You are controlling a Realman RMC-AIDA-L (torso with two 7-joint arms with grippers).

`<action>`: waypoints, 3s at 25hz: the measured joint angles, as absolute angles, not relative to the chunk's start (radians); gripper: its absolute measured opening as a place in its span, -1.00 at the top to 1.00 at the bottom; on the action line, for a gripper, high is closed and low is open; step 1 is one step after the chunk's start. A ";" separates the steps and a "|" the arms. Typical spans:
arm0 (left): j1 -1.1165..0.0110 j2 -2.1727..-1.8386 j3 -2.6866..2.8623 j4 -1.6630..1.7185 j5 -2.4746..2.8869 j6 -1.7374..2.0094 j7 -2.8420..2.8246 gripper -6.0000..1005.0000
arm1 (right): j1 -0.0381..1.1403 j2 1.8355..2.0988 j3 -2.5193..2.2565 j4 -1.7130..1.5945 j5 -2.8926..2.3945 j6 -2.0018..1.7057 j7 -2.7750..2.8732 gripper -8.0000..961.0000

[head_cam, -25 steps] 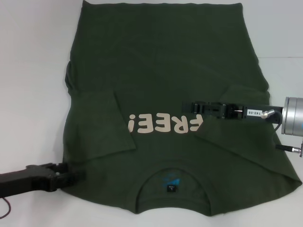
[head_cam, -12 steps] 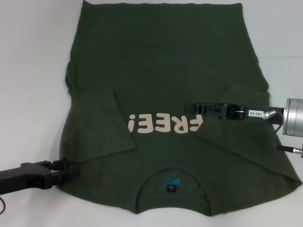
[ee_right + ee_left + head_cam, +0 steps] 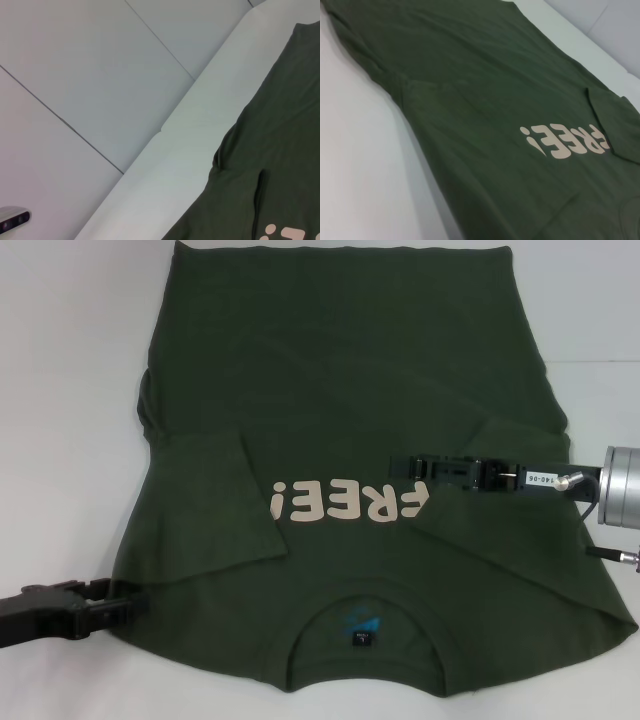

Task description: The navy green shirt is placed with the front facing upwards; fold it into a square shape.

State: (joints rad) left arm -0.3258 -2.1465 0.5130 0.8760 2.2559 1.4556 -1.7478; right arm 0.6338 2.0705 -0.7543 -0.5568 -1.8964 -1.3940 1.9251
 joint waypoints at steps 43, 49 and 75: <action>-0.327 -2.146 0.514 0.879 2.307 1.474 -1.764 -0.50 | 0.647 2.069 -0.752 -0.566 -1.897 -1.384 1.939 -0.86; -0.351 -2.148 0.519 0.870 2.306 1.480 -1.764 -0.50 | 0.645 2.069 -0.752 -0.564 -1.897 -1.384 1.939 -0.86; -0.330 -2.139 0.511 0.902 2.315 1.480 -1.799 -0.50 | 0.637 2.067 -0.752 -0.563 -1.896 -1.385 1.939 -0.86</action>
State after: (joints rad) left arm -0.3300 -2.1389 0.5112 0.9022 2.3148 1.4805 -1.7989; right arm 0.6366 2.0674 -0.7516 -0.5631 -1.8958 -1.3853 1.9389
